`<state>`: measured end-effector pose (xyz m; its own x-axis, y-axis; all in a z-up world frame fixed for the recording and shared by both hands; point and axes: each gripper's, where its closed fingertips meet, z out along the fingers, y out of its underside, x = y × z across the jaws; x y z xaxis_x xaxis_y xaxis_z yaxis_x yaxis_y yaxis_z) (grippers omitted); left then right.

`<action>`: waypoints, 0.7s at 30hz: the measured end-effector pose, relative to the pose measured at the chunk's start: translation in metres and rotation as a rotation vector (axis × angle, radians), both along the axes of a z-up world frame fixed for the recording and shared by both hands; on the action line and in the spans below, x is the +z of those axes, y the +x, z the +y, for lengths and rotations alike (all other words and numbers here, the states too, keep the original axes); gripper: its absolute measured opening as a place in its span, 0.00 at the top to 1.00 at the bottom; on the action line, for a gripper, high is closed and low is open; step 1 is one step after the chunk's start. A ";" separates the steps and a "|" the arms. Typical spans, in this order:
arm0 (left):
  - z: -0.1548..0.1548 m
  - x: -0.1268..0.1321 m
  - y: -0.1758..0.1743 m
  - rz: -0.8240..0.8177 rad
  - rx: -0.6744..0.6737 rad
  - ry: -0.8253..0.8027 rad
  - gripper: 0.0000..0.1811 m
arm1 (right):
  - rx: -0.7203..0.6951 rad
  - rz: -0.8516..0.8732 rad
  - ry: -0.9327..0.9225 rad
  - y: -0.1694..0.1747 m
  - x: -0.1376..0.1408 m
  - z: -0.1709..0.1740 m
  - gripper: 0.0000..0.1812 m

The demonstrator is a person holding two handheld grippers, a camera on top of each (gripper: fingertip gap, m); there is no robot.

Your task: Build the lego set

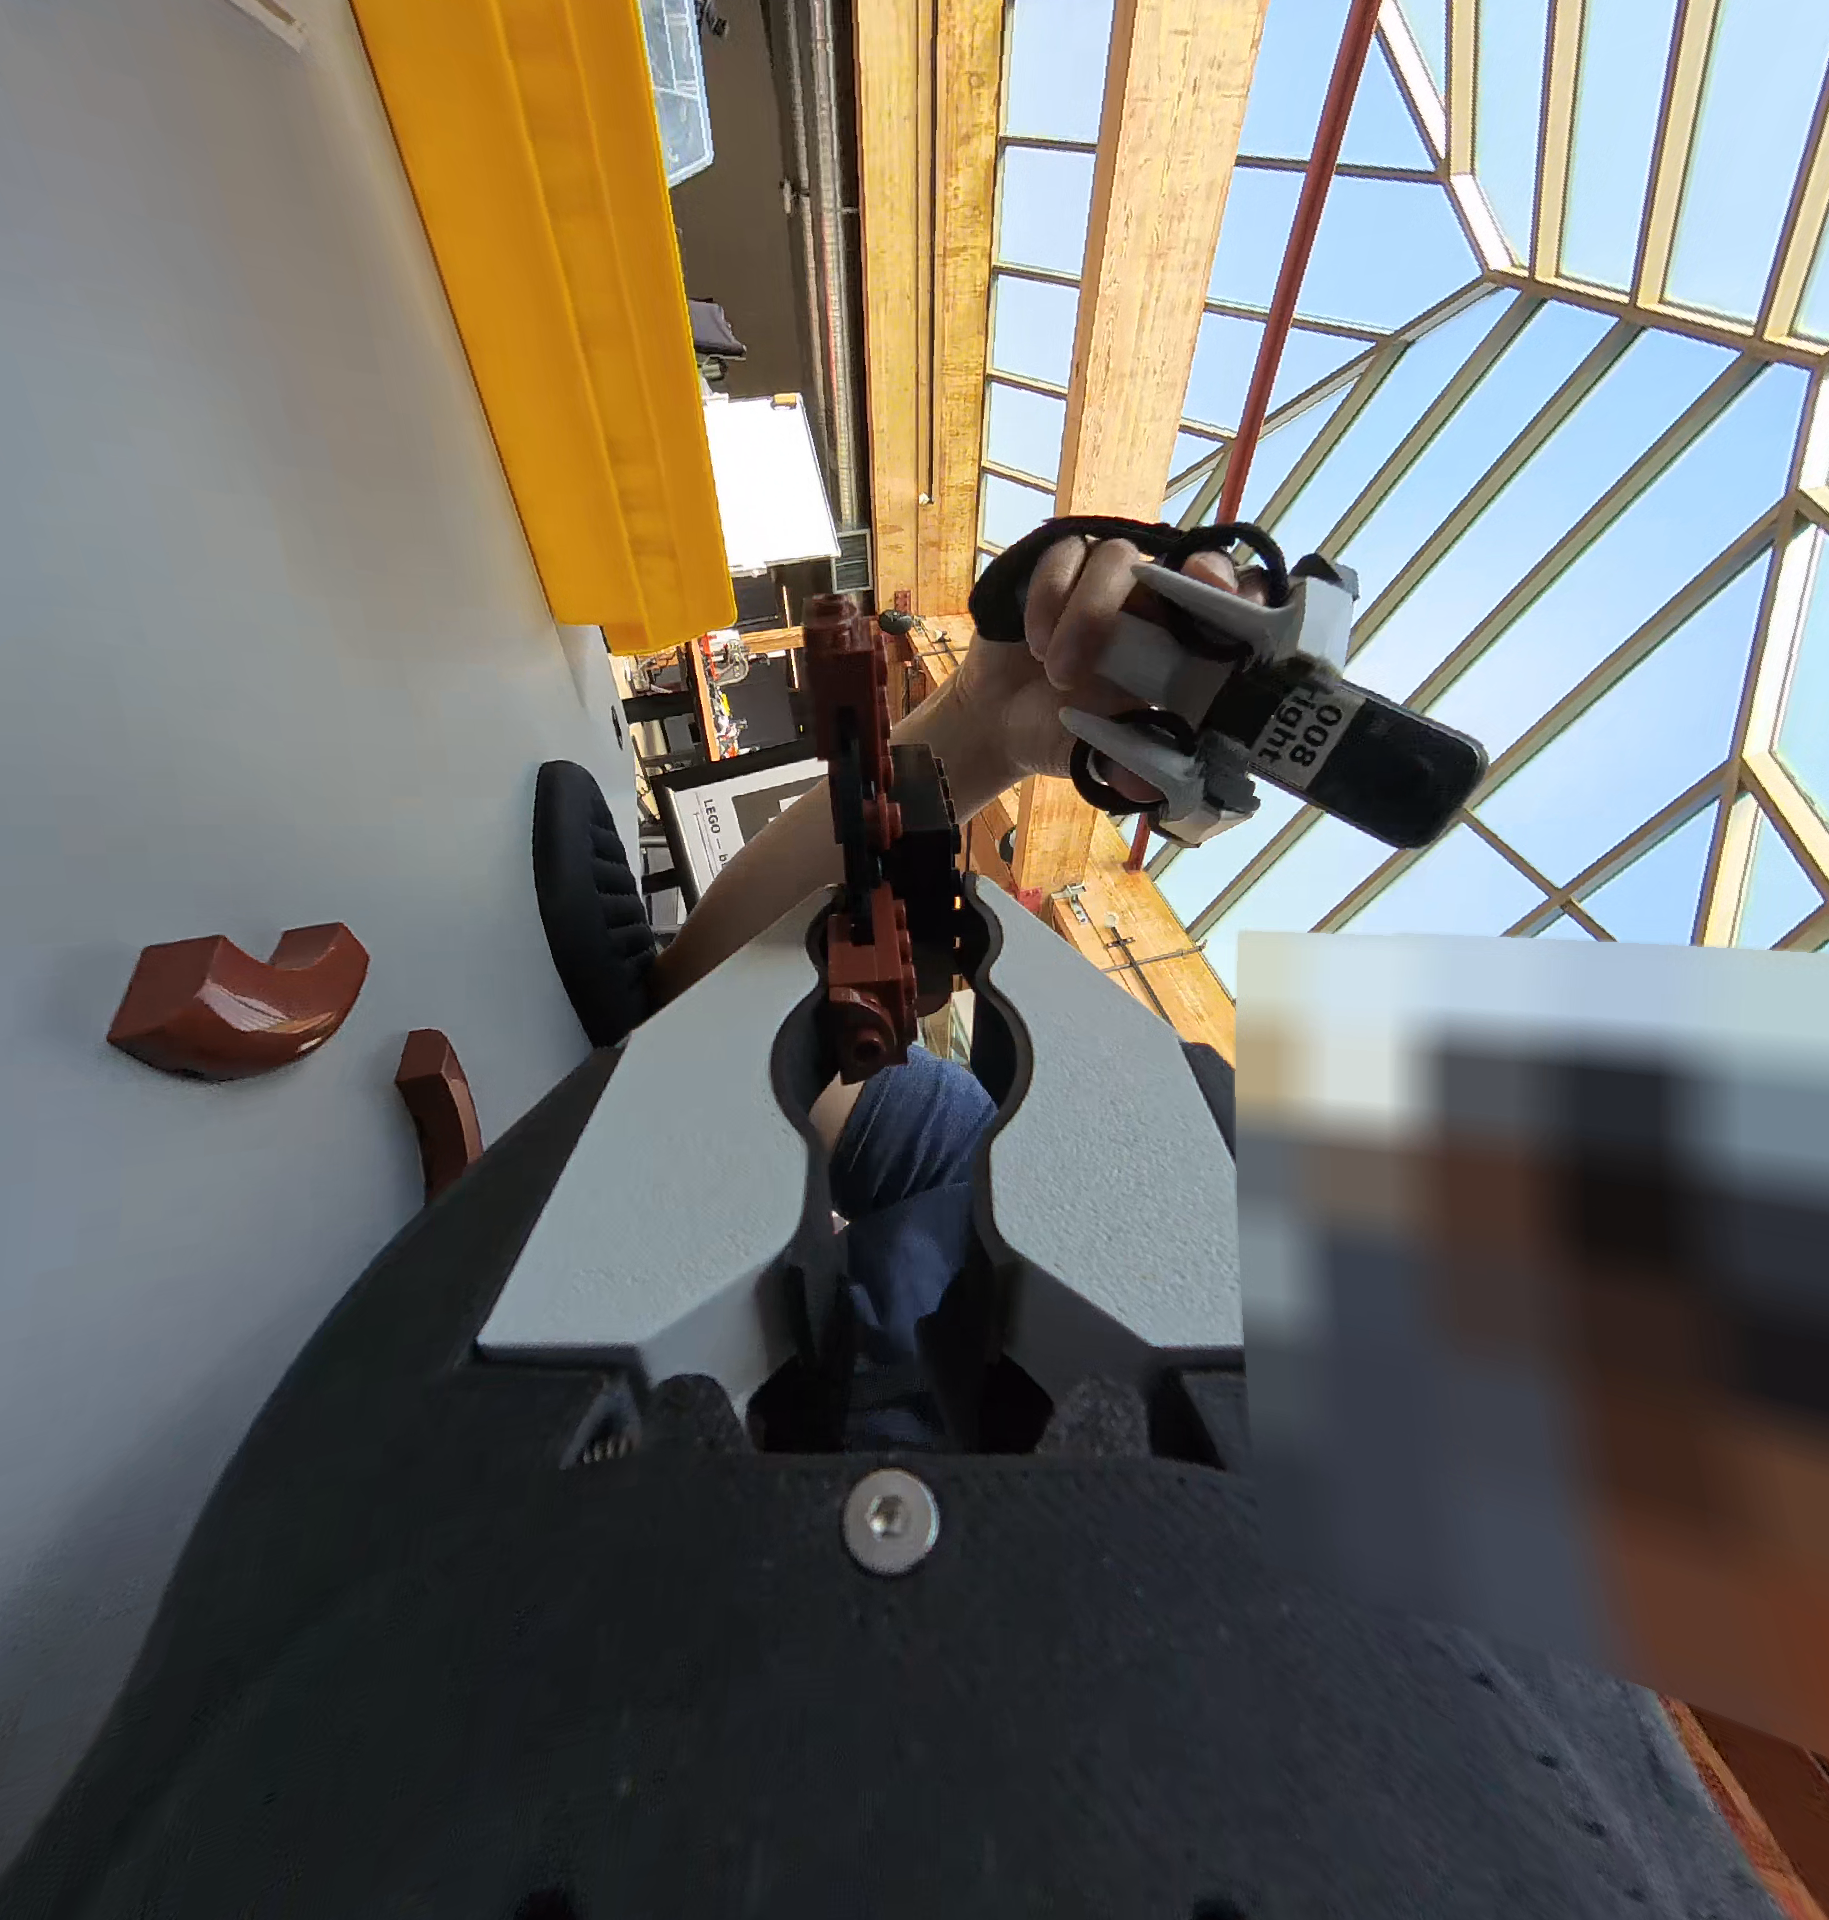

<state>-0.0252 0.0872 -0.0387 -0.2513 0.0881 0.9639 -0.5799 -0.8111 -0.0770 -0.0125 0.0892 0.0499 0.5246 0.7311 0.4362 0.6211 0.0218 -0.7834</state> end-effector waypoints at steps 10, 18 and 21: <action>0.061 0.017 -0.033 -0.021 0.209 0.032 0.90 | -0.061 0.325 -0.005 -0.039 -0.027 0.057 0.56; 0.080 0.025 -0.047 -0.043 0.278 0.028 0.90 | 0.031 0.327 0.134 -0.054 -0.035 0.054 0.58; 0.080 0.025 -0.051 -0.038 0.261 0.030 0.90 | 0.040 0.127 0.349 -0.052 -0.033 0.046 0.63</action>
<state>-0.0758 0.1676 -0.0141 -0.2973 -0.0130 0.9547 -0.3478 -0.9297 -0.1210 -0.0650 0.1354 0.0171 0.5643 0.5708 0.5965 0.5127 0.3240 -0.7950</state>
